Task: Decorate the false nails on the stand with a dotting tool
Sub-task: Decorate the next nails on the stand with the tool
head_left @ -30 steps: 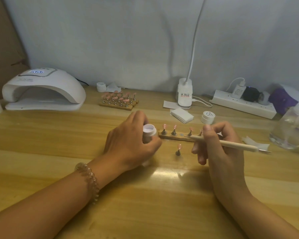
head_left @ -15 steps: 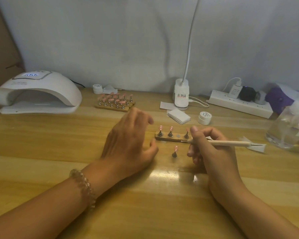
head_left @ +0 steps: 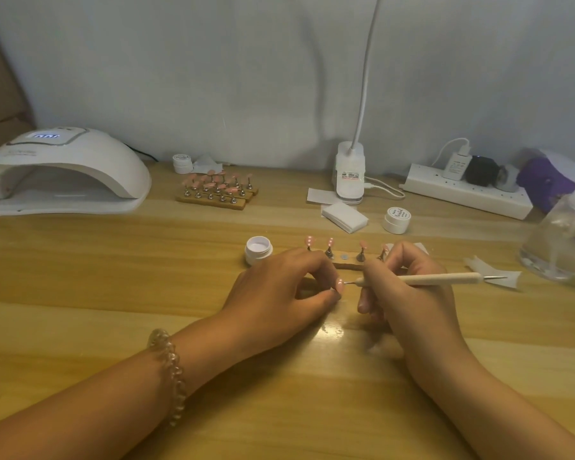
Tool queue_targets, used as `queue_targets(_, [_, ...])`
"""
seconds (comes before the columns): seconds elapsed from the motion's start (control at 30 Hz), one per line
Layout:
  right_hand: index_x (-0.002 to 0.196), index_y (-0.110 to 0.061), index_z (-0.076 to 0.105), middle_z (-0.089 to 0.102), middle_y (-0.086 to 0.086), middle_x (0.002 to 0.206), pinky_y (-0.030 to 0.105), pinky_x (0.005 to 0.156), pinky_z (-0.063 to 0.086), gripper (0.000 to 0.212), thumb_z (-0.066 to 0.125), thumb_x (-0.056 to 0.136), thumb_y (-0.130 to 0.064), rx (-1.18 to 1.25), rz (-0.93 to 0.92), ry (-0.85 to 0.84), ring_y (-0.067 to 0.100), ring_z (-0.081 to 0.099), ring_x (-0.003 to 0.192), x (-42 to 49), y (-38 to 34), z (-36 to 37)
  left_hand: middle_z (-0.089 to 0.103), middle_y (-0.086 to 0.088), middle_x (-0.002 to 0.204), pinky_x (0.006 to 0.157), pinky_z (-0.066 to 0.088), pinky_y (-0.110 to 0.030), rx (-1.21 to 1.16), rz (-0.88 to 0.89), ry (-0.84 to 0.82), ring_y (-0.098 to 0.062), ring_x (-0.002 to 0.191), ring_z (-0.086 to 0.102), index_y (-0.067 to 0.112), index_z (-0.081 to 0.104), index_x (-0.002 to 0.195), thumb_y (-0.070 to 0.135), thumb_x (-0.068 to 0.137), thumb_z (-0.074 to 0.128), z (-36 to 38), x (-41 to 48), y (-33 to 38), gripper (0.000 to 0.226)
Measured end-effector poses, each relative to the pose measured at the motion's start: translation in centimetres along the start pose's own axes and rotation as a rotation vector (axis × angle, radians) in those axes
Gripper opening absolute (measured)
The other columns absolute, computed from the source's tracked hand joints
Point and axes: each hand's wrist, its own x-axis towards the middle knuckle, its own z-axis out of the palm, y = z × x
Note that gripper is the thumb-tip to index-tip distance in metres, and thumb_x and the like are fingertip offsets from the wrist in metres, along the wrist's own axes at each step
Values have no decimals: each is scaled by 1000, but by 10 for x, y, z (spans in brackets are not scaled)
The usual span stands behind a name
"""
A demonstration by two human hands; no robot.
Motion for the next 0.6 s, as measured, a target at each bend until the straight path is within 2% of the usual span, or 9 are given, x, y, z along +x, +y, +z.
queue_targets(0.2, [60, -14, 42, 59, 12, 46, 32, 51, 40, 29, 62, 81, -8, -65, -7, -13, 19, 48, 44, 0, 2, 0, 56, 32, 83, 55, 28, -21, 32, 46, 27, 14, 69, 48, 33, 60, 86, 35, 86, 68, 0, -3, 1, 8])
queue_targets(0.6, [56, -18, 43, 57, 12, 43, 27, 42, 39, 30, 60, 78, -5, -81, -21, -19, 18, 48, 39, 0, 2, 0, 62, 17, 90, 56, 33, -26, 37, 98, 13, 12, 68, 47, 33, 62, 89, 30, 88, 67, 0, -4, 1, 6])
